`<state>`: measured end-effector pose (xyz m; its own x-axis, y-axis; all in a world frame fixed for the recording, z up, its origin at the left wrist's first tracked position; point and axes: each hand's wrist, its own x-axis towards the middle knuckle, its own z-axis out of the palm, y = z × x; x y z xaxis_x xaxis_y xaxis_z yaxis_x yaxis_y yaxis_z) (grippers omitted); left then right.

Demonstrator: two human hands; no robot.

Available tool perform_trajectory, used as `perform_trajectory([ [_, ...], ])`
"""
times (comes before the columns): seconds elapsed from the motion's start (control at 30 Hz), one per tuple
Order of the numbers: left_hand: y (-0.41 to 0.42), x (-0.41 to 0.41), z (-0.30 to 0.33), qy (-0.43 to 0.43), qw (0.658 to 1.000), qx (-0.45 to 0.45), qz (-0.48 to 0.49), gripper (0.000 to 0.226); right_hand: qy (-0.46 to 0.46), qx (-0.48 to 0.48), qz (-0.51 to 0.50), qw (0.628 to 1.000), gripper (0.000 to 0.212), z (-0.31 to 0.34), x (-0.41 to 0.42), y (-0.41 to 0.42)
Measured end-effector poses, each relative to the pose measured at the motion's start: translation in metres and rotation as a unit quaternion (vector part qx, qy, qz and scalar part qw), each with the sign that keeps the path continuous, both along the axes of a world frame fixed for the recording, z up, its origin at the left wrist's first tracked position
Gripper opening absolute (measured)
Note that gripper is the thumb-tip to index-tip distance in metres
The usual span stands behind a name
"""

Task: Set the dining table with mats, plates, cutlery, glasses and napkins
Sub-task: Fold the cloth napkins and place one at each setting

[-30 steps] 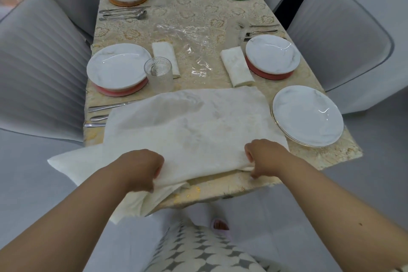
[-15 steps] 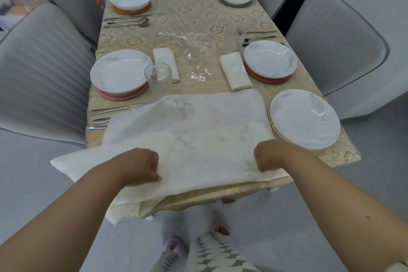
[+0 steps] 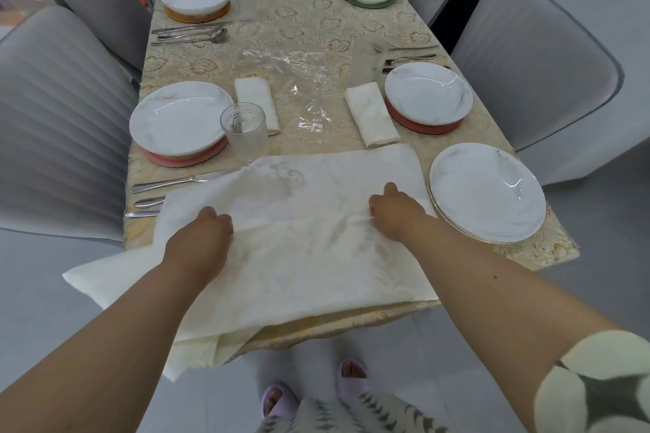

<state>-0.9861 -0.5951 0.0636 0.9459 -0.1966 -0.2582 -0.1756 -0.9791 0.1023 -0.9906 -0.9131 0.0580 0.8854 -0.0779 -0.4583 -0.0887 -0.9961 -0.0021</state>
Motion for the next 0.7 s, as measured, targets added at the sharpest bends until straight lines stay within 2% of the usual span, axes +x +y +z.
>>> perform_trajectory([
  [0.2, -0.013, 0.012, -0.004, -0.001, 1.000, -0.009, -0.026, 0.010, 0.042, -0.089, -0.018, 0.995, 0.042, 0.008, 0.005, -0.013],
  [0.4, -0.005, 0.020, -0.009, 0.049, 0.999, 0.008, 0.013, 0.018, 0.083, -0.095, -0.013, 0.992, 0.062, 0.015, 0.016, -0.019],
  [0.47, -0.006, 0.021, -0.003, 0.017, 0.999, 0.010, 0.026, 0.021, 0.037, -0.063, -0.002, 0.997, 0.062, 0.020, 0.024, -0.014],
  [0.6, -0.007, 0.033, 0.011, -0.169, 0.985, -0.026, 0.030, 0.037, -0.115, 0.040, 0.007, 0.993, 0.046, 0.026, 0.052, 0.001],
  [0.63, -0.005, 0.041, 0.012, -0.185, 0.982, -0.032, 0.034, 0.042, -0.135, 0.055, 0.009, 0.989, 0.045, 0.027, 0.061, 0.006],
  [0.7, -0.002, 0.057, 0.012, -0.142, 0.988, -0.029, 0.055, 0.052, -0.142, 0.079, 0.016, 0.987, 0.049, 0.026, 0.076, 0.013],
])
